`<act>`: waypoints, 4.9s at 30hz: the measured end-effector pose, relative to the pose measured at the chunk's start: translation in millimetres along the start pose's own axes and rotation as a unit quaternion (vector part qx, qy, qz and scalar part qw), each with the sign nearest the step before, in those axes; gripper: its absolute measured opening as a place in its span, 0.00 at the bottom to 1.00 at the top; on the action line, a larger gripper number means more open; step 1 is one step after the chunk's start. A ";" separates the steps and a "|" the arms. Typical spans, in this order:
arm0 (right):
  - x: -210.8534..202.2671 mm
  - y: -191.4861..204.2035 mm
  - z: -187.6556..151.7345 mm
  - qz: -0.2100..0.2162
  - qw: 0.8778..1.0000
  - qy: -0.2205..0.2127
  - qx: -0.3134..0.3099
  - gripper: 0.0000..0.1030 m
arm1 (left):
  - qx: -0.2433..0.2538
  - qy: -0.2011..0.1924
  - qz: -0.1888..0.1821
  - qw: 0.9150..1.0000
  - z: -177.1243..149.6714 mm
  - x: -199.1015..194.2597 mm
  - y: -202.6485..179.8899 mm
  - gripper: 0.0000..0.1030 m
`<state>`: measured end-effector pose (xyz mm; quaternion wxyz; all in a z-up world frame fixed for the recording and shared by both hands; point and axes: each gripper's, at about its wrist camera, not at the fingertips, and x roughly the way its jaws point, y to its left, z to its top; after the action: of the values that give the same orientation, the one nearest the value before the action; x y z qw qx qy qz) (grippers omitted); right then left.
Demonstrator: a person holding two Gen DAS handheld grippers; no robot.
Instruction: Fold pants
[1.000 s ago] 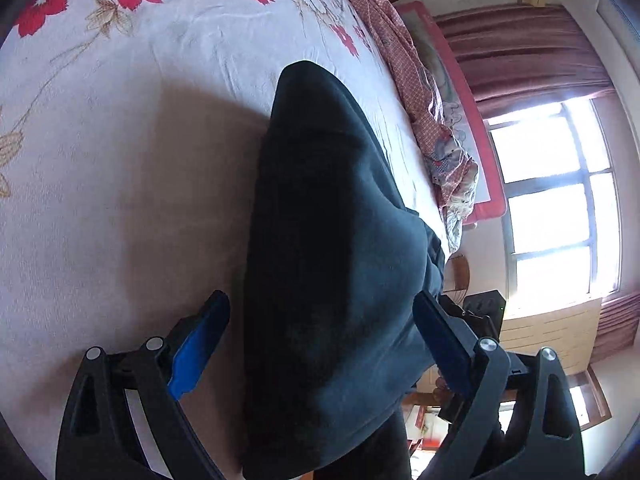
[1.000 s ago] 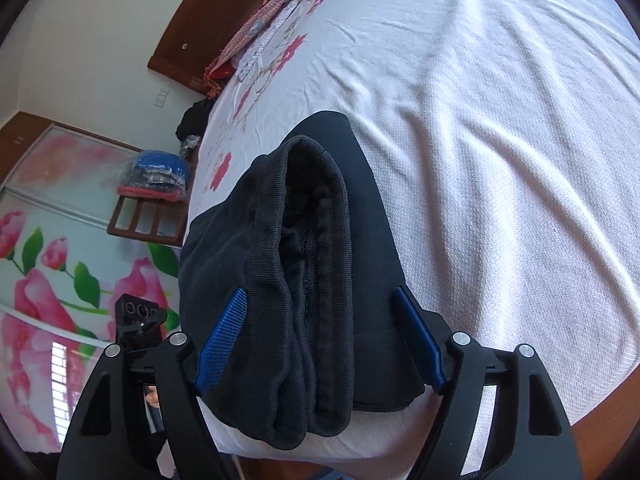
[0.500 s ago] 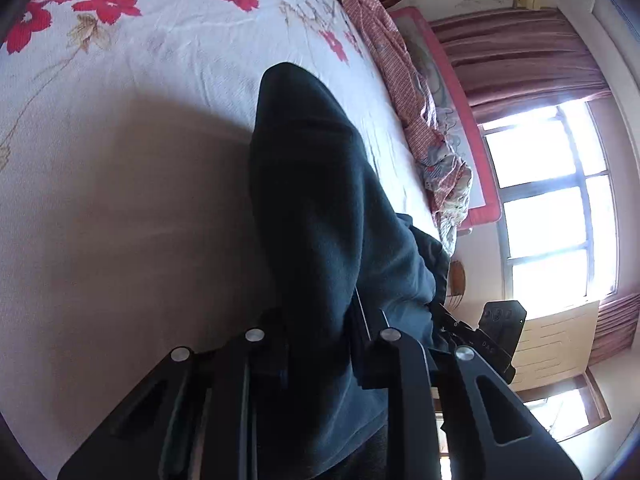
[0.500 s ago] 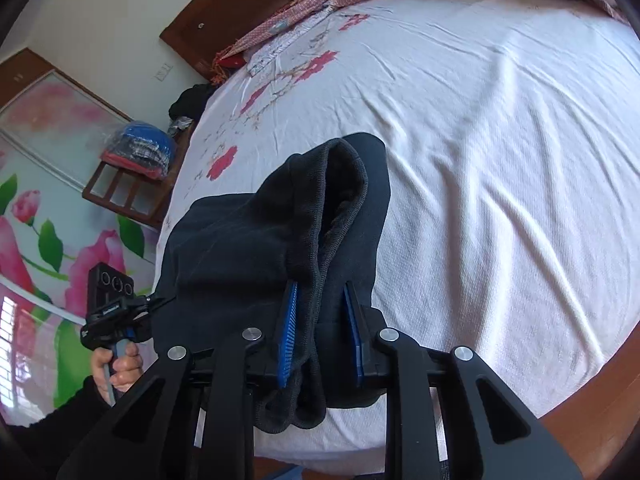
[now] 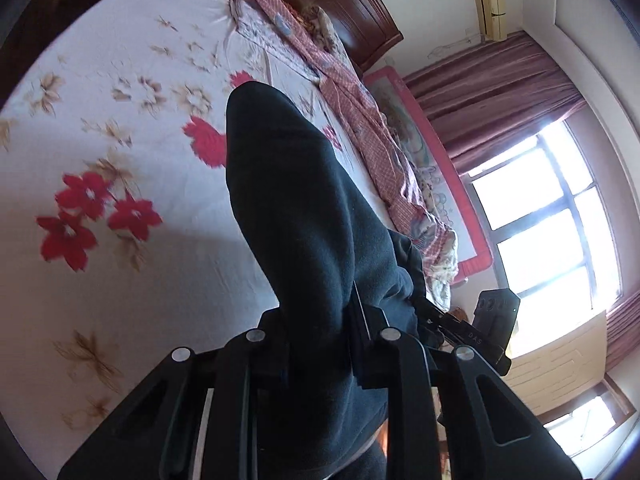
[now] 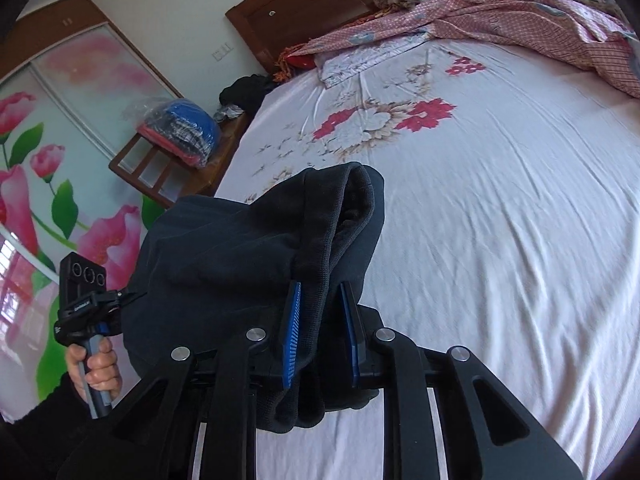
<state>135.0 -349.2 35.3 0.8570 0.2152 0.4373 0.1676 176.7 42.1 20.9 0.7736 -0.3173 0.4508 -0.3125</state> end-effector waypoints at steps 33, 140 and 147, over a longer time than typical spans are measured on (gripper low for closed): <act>68.3 67.2 -32.4 -0.090 0.996 0.010 -0.001 0.04 | 0.178 0.019 0.273 0.945 -43.3 22.5 22.6 0.80; -38.6 188.8 -172.1 -0.264 0.958 -0.041 -0.105 0.78 | 0.145 -0.121 0.468 0.863 -158.0 -96.5 -82.6 0.98; -37.2 190.1 -172.6 -0.264 0.957 -0.039 -0.112 0.78 | 0.151 -0.096 0.470 0.864 -162.0 -83.5 -82.5 0.98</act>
<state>-46.6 -166.7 67.9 0.9056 0.0012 0.4235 -0.0248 -17.9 22.7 62.7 0.9067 0.0245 0.4173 0.0562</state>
